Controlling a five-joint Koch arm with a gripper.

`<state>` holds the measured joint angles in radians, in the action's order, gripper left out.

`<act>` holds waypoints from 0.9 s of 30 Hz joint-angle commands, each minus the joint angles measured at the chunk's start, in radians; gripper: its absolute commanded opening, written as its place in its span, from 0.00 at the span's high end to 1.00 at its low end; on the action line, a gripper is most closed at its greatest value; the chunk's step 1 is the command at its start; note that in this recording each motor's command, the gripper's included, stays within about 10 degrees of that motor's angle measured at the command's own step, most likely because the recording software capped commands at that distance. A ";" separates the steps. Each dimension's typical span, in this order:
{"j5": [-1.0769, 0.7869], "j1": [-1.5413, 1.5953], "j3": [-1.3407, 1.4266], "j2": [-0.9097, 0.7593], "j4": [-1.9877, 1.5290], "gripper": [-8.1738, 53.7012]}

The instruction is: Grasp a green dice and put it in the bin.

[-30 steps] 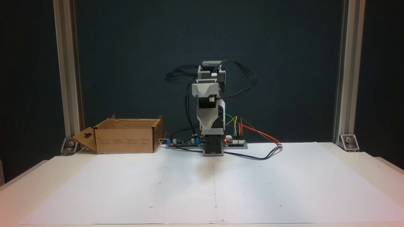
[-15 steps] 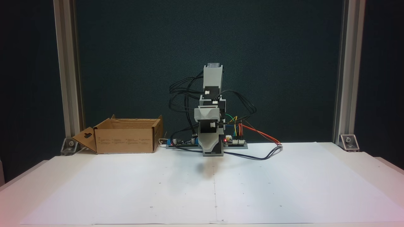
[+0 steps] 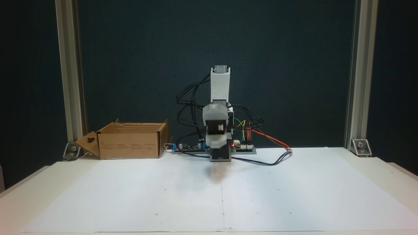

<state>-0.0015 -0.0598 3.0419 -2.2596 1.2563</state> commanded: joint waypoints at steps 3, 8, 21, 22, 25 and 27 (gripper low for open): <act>0.017 -0.003 0.080 -0.109 0.140 0.15; 0.017 0.005 0.087 -0.104 0.127 0.15; 0.017 0.017 0.087 -0.103 0.120 0.15; 0.017 0.017 0.087 -0.103 0.120 0.15; 0.017 0.017 0.087 -0.103 0.120 0.15; 0.017 0.017 0.086 -0.103 0.120 0.15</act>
<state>-0.0015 -0.0537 3.0787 -2.2596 1.3361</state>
